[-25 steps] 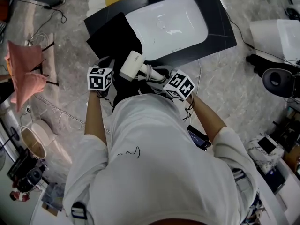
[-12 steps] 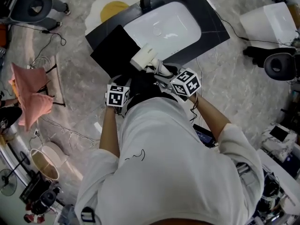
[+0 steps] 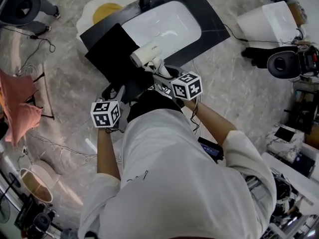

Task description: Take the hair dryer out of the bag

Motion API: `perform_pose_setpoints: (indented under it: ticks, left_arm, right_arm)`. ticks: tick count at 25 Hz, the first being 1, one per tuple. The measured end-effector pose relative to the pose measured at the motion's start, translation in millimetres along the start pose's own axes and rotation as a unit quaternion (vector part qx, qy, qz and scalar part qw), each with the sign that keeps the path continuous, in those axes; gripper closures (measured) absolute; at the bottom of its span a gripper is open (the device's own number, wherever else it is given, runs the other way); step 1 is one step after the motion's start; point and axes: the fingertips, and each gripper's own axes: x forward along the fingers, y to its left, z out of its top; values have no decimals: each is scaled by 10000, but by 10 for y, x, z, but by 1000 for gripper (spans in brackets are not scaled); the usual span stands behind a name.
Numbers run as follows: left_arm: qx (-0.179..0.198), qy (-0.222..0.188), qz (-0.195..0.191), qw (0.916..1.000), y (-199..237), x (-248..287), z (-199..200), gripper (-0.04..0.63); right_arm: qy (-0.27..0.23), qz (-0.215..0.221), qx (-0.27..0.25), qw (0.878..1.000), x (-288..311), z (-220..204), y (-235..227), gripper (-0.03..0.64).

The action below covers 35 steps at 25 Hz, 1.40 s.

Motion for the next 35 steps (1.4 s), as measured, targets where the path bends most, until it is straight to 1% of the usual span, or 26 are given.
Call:
perform_pose_setpoints:
  ticks: [2, 4, 6, 8, 13, 16, 19, 24, 26, 27, 30, 35]
  left_arm:
    - [27, -252, -2, 9997, -8, -23, 106, 450]
    - [34, -415, -17, 9991, -88, 11, 165, 500]
    - [8, -488, -42, 9988, -199, 43, 207, 531]
    - [72, -558, -95, 9984, -293, 84, 311, 552]
    - [425, -563, -260, 9972, -506, 309, 586, 560]
    - [545, -522, -284, 9967, -662, 521, 734, 561]
    - [523, -593, -255, 9965, -812, 784, 926, 561]
    - [272, -615, 13, 9977, -973, 1264, 1257, 561]
    - [283, -629, -5, 9976, -1155, 1411, 1380, 561]
    - [352, -624, -42, 9974, -1245, 1496, 1442, 561]
    - [612, -513, -63, 9968, -1378, 1770, 1620, 561]
    - [740, -271, -109, 9968, -1534, 2171, 1727, 561]
  right_arm:
    - [-126, -64, 50, 9999, 1, 19, 1, 377]
    - [-195, -140, 63, 9997, -49, 5, -10, 377]
    - [-237, -192, 142, 9994, -122, -31, -15, 377]
    - [-306, -231, 203, 9991, -168, -13, -42, 377]
    - [-534, -292, 285, 9977, -256, 123, -253, 377]
    - [-631, -257, 331, 9971, -355, 222, -467, 377]
    - [-704, -254, 240, 9969, -468, 368, -766, 377]
    - [-702, -122, -80, 9974, -588, 720, -1277, 377]
    - [-680, -60, -230, 9974, -689, 835, -1473, 377]
    - [-708, -55, -294, 9970, -737, 901, -1586, 377]
    - [-894, -175, -394, 9951, -807, 1138, -1949, 377]
    - [-1093, -562, -349, 9918, -1017, 1245, -2512, 377]
